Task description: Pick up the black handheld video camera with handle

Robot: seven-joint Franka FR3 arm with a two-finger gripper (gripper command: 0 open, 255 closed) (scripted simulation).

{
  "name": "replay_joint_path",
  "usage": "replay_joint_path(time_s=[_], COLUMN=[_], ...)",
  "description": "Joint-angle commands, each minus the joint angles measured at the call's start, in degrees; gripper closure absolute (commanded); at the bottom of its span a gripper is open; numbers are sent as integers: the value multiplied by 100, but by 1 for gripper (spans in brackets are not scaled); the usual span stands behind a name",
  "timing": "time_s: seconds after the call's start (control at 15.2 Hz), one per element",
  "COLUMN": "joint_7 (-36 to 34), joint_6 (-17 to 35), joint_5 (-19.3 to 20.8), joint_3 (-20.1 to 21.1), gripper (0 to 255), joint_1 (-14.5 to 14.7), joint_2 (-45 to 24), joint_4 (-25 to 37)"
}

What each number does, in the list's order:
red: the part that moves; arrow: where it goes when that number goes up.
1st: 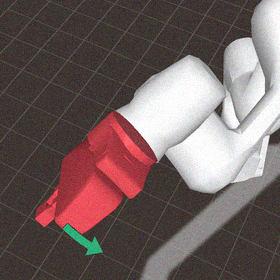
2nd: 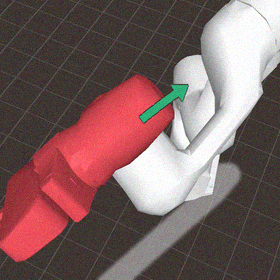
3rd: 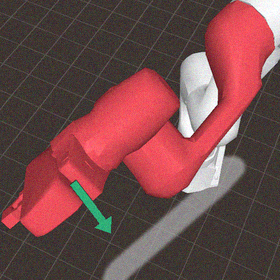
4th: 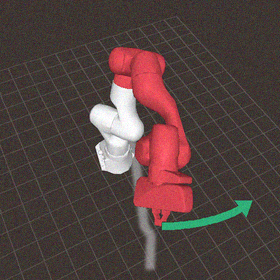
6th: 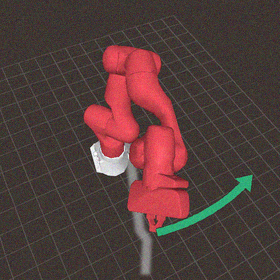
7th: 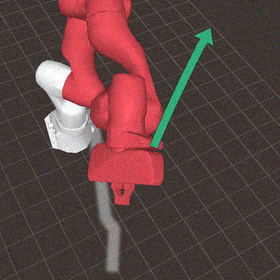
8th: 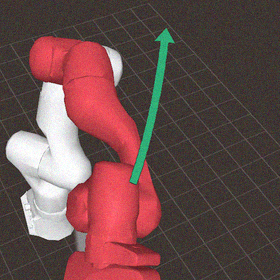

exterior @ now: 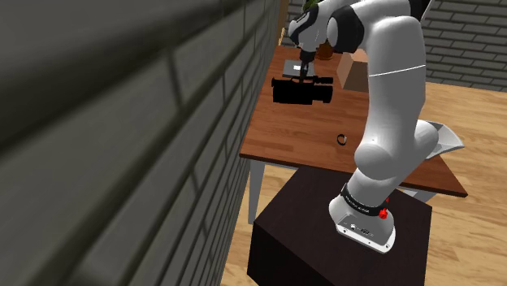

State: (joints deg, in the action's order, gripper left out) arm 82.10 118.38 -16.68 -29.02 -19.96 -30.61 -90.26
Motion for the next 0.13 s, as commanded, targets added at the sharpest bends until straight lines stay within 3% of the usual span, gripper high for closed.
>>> replay_joint_path(time_s=[0.0, 0.07], joint_7=[-9, -9], joint_6=[-58, -58], joint_5=[29, 29], joint_3=[-22, -22], gripper=[255, 255], joint_1=[11, 11], joint_2=[70, 70], joint_4=[15, 16])
